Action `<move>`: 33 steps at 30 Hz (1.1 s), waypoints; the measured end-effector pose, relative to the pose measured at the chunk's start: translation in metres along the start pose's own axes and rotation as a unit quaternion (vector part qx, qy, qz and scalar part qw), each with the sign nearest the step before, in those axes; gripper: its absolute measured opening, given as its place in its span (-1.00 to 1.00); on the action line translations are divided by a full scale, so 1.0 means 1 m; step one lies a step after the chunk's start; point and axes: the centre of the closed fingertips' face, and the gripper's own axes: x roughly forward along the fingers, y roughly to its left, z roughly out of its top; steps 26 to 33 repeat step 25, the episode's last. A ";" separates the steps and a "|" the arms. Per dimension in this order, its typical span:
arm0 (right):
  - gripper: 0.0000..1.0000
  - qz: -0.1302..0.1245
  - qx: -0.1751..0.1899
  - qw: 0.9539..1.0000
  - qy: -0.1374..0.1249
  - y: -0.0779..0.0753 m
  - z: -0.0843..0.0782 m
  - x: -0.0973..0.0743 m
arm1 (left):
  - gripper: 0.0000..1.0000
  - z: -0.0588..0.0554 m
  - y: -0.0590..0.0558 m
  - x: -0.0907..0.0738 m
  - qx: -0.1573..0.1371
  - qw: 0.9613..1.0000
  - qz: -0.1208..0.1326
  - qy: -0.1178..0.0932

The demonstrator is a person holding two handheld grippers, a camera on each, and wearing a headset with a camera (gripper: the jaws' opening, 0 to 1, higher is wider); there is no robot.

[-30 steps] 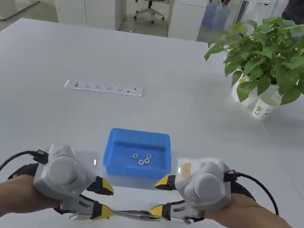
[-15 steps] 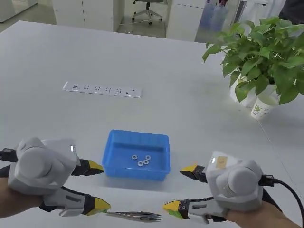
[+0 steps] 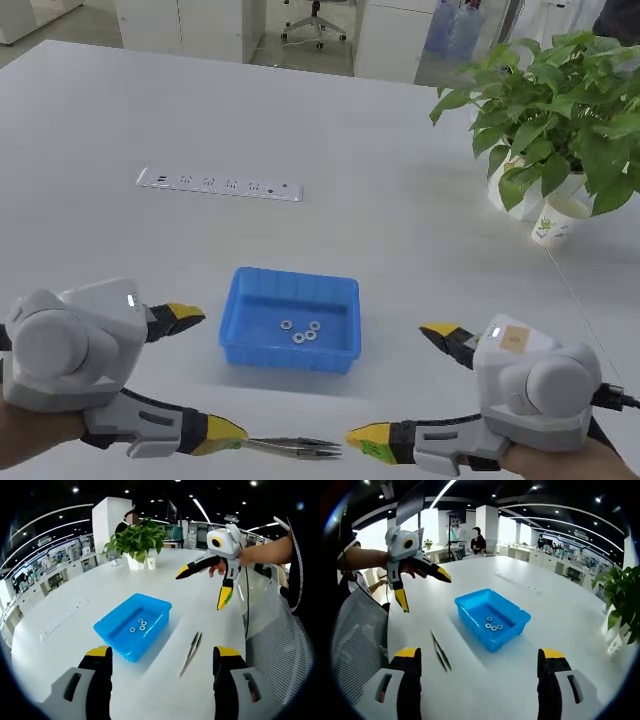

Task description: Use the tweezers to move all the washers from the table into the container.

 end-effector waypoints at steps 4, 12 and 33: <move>1.00 -0.001 0.005 1.000 0.008 0.001 -0.005 -0.001 | 0.86 -0.004 -0.003 0.000 -0.015 1.000 0.001 0.009; 1.00 -0.013 0.016 1.000 0.002 0.004 -0.005 -0.009 | 0.98 -0.004 -0.002 -0.002 -0.040 0.999 0.024 0.000; 1.00 -0.020 0.022 1.000 0.001 0.011 -0.008 -0.015 | 0.98 0.002 -0.004 -0.009 -0.042 0.998 0.042 -0.013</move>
